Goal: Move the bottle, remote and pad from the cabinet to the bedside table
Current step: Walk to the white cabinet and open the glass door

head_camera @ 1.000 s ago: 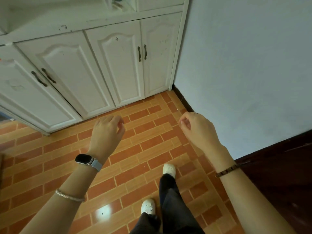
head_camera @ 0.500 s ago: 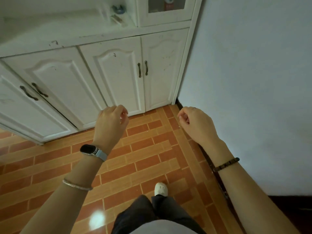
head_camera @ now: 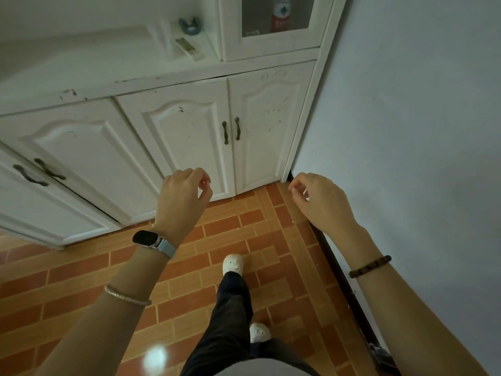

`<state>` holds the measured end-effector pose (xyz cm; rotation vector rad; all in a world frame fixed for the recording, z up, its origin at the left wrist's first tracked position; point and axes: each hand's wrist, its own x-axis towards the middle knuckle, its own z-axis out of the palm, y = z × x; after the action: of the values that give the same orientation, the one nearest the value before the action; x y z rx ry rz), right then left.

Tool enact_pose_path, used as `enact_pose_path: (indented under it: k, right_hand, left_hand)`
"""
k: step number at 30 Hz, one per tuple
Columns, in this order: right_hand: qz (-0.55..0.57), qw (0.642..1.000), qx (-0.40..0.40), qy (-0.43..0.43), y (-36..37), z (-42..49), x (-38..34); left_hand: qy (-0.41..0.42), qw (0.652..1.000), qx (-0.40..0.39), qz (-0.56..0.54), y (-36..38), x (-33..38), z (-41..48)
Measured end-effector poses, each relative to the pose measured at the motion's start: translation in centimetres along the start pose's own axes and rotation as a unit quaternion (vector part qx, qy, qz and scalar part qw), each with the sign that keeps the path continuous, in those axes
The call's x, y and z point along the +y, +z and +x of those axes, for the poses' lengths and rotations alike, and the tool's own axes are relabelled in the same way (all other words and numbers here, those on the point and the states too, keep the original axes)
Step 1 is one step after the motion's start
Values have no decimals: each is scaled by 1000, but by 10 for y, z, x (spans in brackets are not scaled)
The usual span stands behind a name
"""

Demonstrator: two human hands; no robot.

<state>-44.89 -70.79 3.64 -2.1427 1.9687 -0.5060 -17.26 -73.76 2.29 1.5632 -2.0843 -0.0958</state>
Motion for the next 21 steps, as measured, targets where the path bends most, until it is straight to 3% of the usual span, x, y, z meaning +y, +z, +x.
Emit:
enact_pose_path:
  k: [12, 21]
  right_hand:
    - [7, 998, 51, 22, -6, 173, 0]
    - [10, 996, 75, 47, 1, 237, 1]
  left_hand:
    - [84, 996, 26, -8, 22, -54, 199]
    - [133, 991, 25, -18, 40, -75, 282]
